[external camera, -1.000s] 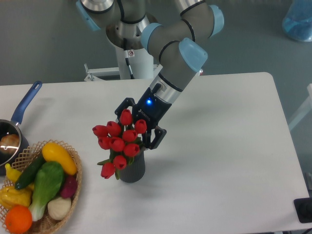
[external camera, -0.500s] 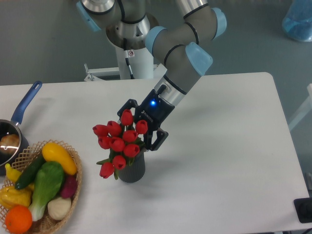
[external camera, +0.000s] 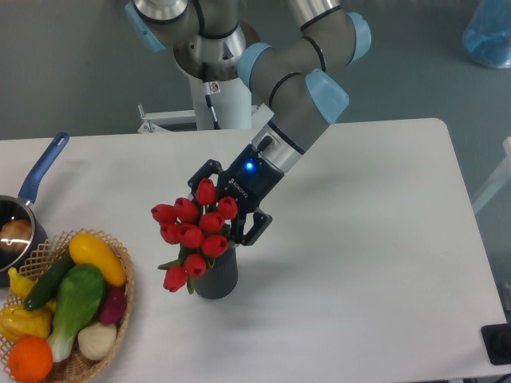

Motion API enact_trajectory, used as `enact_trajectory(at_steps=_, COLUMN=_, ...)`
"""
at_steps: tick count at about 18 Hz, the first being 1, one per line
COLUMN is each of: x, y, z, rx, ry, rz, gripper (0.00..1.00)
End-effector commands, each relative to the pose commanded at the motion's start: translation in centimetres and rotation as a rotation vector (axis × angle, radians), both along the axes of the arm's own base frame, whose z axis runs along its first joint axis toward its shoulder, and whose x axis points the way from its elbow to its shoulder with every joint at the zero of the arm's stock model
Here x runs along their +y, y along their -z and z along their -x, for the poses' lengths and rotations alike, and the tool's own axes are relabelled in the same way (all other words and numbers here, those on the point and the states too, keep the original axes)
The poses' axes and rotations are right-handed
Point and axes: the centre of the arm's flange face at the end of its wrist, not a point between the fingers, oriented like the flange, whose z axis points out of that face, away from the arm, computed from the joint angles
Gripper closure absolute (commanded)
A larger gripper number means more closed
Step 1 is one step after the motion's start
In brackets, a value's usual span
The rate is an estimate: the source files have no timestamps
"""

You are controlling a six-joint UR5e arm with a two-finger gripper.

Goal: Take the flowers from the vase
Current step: 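Close the gripper on the bunch of tulip stems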

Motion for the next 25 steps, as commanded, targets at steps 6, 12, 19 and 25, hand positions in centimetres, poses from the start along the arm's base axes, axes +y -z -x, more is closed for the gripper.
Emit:
enact_trajectory(at_steps=6, x=-0.1, y=0.1, z=0.2, rx=-0.002, ry=0.0, rz=-0.005, gripper=0.28)
enact_trajectory(at_steps=12, x=-0.3, y=0.0, z=0.6, rx=-0.011, ry=-0.01, rz=-0.011, gripper=0.52)
enact_trajectory(at_steps=19, x=-0.7, y=-0.1, z=1.1, rx=-0.019, ry=-0.022, rz=-0.021, gripper=0.71)
enact_trajectory(at_steps=25, x=-0.7, y=-0.3, z=1.1, rx=-0.031, ry=-0.022, rz=-0.033, gripper=0.79)
